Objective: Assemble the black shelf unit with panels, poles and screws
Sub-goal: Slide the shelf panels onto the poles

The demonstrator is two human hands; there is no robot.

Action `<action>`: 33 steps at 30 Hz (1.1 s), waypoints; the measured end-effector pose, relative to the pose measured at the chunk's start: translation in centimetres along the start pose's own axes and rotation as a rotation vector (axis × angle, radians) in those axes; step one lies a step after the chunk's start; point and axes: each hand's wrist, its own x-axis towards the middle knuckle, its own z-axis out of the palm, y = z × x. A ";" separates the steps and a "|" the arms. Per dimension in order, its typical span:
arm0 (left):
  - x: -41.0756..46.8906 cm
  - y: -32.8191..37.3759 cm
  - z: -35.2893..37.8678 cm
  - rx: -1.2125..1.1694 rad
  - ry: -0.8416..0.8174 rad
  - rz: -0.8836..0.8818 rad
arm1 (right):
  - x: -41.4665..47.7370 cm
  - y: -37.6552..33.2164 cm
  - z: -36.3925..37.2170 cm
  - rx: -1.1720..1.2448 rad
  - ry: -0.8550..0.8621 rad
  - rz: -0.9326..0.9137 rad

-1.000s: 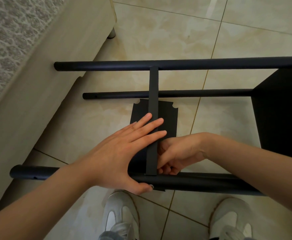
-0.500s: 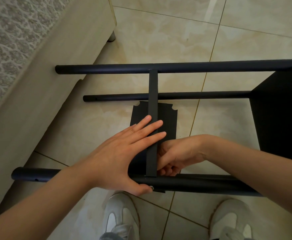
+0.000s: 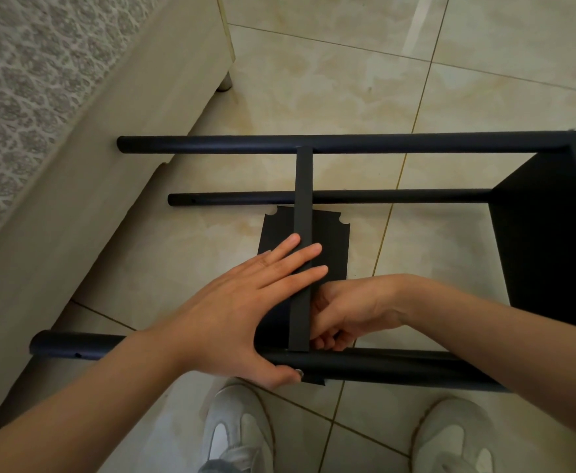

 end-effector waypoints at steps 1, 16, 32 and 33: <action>0.0 0.0 0.0 0.000 0.000 0.001 | 0.0 -0.1 0.0 -0.009 0.010 -0.005; -0.4 0.4 -0.2 0.069 0.045 0.035 | -5.9 -0.2 0.8 -0.268 0.063 -0.130; -5.3 6.9 1.1 -0.161 0.418 -0.221 | -6.9 2.9 7.5 -0.830 0.774 -0.226; -5.8 7.5 1.2 -0.283 0.507 -0.290 | -6.9 3.0 7.8 -0.842 0.794 -0.227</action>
